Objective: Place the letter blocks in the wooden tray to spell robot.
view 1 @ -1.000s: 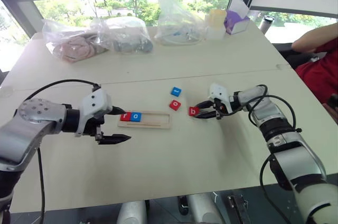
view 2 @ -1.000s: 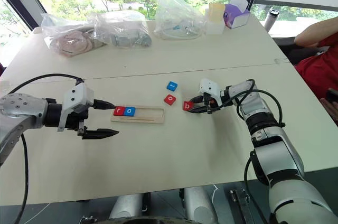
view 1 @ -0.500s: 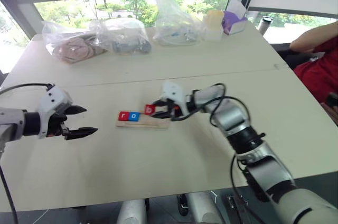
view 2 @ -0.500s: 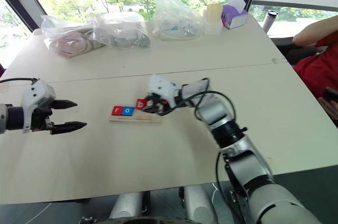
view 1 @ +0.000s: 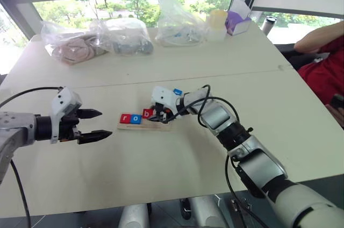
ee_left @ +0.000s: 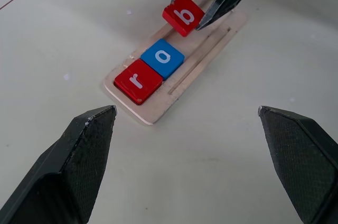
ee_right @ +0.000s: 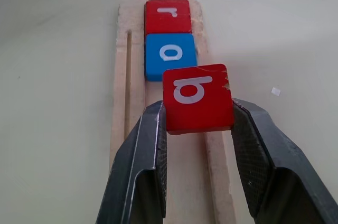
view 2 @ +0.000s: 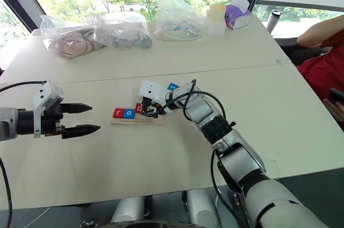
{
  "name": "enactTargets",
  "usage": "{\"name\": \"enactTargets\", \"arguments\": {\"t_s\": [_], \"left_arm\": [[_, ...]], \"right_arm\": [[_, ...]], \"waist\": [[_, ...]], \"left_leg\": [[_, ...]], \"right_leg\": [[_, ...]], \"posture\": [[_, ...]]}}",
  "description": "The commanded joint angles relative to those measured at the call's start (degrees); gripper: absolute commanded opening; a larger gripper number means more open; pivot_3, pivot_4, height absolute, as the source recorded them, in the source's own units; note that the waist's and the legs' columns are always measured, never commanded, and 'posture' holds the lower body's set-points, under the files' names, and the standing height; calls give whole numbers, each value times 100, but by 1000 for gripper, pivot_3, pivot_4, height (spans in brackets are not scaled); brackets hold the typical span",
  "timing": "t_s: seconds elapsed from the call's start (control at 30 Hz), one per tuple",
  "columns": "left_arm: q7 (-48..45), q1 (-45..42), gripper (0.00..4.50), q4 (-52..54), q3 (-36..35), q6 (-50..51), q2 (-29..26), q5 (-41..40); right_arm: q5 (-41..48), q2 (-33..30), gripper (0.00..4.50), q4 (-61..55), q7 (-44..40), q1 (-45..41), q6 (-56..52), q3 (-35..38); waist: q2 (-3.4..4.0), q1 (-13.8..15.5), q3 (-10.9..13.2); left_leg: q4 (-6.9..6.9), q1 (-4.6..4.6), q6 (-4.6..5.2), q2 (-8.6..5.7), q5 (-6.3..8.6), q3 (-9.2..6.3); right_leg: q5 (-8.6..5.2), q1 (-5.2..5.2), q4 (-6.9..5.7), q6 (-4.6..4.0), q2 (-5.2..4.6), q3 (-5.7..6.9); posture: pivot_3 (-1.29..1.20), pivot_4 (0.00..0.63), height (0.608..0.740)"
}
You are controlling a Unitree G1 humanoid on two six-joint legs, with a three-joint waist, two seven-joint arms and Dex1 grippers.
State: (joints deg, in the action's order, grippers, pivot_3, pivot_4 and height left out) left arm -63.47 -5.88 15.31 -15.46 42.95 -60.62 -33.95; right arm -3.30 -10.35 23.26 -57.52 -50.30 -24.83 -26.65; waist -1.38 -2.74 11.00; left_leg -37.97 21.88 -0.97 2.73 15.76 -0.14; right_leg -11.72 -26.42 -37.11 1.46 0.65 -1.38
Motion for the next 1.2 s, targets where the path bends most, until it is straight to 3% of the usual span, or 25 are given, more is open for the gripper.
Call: {"name": "enactTargets", "arguments": {"t_s": [0.03,0.43,0.63,0.67,0.83,1.03,1.2], "left_arm": [[33,-19,4500,82,-144,-71,-67,14],[145,-68,4500,123,-16,-92,-14,50],[193,-70,4500,128,-16,-90,-13,34],[199,-64,4500,130,-18,-92,-11,33],[229,-38,4500,131,-8,-125,0,50],[293,-168,4500,405,-15,35,100,-196],[445,-633,4500,739,149,351,401,-634]], "right_arm": [[-9,87,1129,82,-96,-164,183,-30],[-99,345,1129,374,-74,-188,281,-46],[-150,368,4199,490,-46,-192,361,-33],[-159,366,4421,508,-29,-197,376,-26],[-40,355,4421,381,45,-285,341,208],[615,23,4421,-559,532,-366,-558,1388],[1032,-402,4421,-2150,973,412,-1768,2034]], "waist": [[0,2,0],[0,5,0],[0,5,0],[0,5,0],[1,4,0],[1,38,1],[-3,52,-1]], "left_leg": [[0,0,0,0,0,-1],[1,0,0,1,0,0],[1,0,0,1,0,0],[1,0,0,1,0,0],[1,0,0,1,0,0],[1,7,0,1,0,-2],[0,13,0,-1,0,-6]], "right_leg": [[0,0,0,0,1,0],[0,0,1,-1,1,0],[0,0,1,-1,1,0],[0,0,1,-1,1,0],[0,-1,1,-1,1,0],[0,-4,2,-1,0,0],[-1,-1,10,2,-4,3]], "posture": [[0,150,739],[0,150,739],[0,150,739],[0,150,739],[0,150,739],[0,150,739],[0,150,739]]}}
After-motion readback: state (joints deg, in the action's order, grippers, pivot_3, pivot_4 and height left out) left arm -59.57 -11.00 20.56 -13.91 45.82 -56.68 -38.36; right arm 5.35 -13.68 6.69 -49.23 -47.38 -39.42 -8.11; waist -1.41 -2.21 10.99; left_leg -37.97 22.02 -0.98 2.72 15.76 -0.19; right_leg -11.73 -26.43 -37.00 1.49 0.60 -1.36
